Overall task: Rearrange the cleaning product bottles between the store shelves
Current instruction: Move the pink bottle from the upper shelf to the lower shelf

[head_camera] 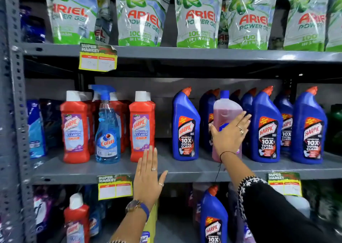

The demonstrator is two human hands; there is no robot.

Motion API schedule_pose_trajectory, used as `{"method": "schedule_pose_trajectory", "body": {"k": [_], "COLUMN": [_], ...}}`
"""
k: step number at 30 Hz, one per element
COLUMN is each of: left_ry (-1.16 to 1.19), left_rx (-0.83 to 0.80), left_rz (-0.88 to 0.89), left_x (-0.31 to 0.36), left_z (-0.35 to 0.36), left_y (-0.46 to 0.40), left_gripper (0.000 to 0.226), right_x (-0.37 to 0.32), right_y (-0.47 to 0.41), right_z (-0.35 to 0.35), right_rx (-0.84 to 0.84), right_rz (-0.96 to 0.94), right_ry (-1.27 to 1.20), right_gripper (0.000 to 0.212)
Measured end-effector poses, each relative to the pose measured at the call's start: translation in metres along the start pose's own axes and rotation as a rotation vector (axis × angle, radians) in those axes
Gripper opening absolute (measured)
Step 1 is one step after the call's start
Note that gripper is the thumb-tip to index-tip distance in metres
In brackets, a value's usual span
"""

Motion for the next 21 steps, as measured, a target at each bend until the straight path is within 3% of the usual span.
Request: {"method": "schedule_pose_trajectory", "body": {"k": [4, 9, 21], "left_ry": [0.033, 0.011, 0.045], "left_rx": [0.047, 0.114, 0.113], "left_rz": [-0.044, 0.01, 0.005], "left_x": [-0.008, -0.005, -0.004], "left_z": [0.013, 0.011, 0.01], "left_y": [0.01, 0.008, 0.011], "left_gripper": [0.067, 0.066, 0.069], "right_x": [0.023, 0.042, 0.018], "right_y": [-0.009, -0.002, 0.021], "right_z": [0.013, 0.027, -0.003], "right_rx": [-0.044, -0.03, -0.004], "right_rz": [0.183, 0.279, 0.284], "right_ry": [-0.095, -0.12, -0.056], "right_gripper": [0.128, 0.132, 0.123]}}
Point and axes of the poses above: each hand's wrist, its own y-axis away from the middle knuckle, its own z-axis out of the palm, x = y × z, the point moved 7 cm from there along -y, towards the middle knuckle, and after that the axes turned 7 degrees about -z, right-handed, at the moved point
